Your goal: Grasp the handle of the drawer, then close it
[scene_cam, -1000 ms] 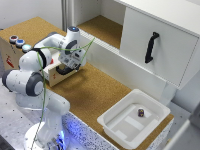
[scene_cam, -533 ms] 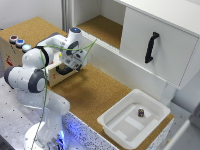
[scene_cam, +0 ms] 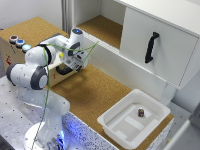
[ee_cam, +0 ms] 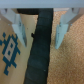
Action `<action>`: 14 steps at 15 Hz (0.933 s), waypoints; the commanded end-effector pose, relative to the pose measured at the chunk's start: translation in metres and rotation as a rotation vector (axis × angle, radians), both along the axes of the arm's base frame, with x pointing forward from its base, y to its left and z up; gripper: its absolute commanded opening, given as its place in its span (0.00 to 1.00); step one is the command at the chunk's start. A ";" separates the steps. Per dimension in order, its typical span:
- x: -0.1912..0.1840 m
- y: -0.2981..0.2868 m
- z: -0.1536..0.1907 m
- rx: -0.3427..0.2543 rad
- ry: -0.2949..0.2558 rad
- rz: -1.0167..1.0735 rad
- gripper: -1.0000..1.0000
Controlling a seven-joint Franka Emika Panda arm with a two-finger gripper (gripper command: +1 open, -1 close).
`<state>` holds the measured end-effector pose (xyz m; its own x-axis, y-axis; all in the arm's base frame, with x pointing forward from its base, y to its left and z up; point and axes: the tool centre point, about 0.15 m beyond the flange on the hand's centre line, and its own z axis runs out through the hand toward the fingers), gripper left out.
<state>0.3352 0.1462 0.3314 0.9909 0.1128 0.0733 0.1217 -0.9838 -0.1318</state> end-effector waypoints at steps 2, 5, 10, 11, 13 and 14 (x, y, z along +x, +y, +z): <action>0.009 0.024 -0.003 -0.036 0.023 0.010 0.00; 0.014 0.047 -0.009 -0.024 0.032 0.052 0.00; 0.023 0.089 -0.014 -0.010 0.036 0.127 0.00; 0.024 0.099 -0.016 -0.006 0.037 0.136 0.00; 0.026 0.116 -0.020 0.001 0.042 0.162 0.00; 0.026 0.123 -0.020 0.003 0.039 0.173 0.00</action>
<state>0.3405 0.2148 0.3313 0.9706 0.2155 0.1071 0.2299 -0.9618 -0.1488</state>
